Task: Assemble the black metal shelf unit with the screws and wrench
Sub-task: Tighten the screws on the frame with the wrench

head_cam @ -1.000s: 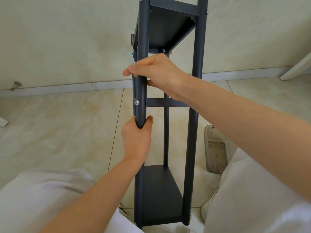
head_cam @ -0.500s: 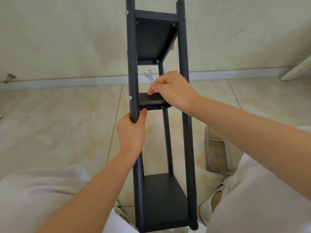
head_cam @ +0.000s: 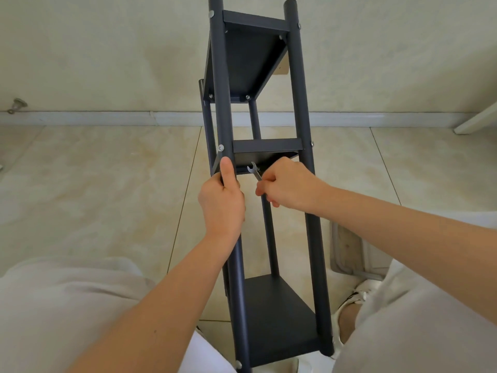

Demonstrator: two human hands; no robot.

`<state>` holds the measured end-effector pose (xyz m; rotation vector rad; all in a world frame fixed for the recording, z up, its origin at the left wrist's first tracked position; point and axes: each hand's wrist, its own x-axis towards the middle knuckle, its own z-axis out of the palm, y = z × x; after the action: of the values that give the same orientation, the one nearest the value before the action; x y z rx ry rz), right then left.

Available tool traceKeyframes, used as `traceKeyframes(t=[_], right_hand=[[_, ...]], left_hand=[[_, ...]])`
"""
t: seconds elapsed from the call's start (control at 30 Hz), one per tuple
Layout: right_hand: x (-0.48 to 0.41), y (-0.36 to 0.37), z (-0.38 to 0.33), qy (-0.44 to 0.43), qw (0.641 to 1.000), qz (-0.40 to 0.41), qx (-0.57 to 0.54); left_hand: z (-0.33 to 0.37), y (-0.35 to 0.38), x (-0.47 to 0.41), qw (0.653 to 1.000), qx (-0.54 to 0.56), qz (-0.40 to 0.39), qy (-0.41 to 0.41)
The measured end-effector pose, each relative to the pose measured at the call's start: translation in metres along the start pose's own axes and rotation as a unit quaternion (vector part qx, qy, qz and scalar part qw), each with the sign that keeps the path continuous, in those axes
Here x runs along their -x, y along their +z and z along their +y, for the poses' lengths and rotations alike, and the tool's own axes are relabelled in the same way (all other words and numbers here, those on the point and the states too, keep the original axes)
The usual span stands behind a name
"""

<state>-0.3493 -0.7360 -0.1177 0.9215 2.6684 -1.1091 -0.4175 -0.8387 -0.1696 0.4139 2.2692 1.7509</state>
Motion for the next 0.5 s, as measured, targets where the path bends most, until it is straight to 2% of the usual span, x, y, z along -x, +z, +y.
traceKeyframes(t=[0.17,0.27,0.37,0.5], right_hand=[[-0.013,0.002,0.002,0.080,0.979,-0.033,-0.187],[-0.016,0.006,0.001,0.102,0.971,-0.006,-0.216],[-0.016,0.005,-0.001,0.084,0.962,0.007,-0.260],[-0.014,0.000,-0.003,0.054,0.947,-0.022,-0.316]], left_hand=[[0.002,-0.001,0.003,1.000,0.009,0.001,-0.003],[0.002,-0.001,0.005,1.000,0.006,0.006,0.005],[0.005,-0.001,0.005,1.000,0.011,0.009,0.013],[0.010,-0.001,0.004,0.999,-0.001,0.020,0.034]])
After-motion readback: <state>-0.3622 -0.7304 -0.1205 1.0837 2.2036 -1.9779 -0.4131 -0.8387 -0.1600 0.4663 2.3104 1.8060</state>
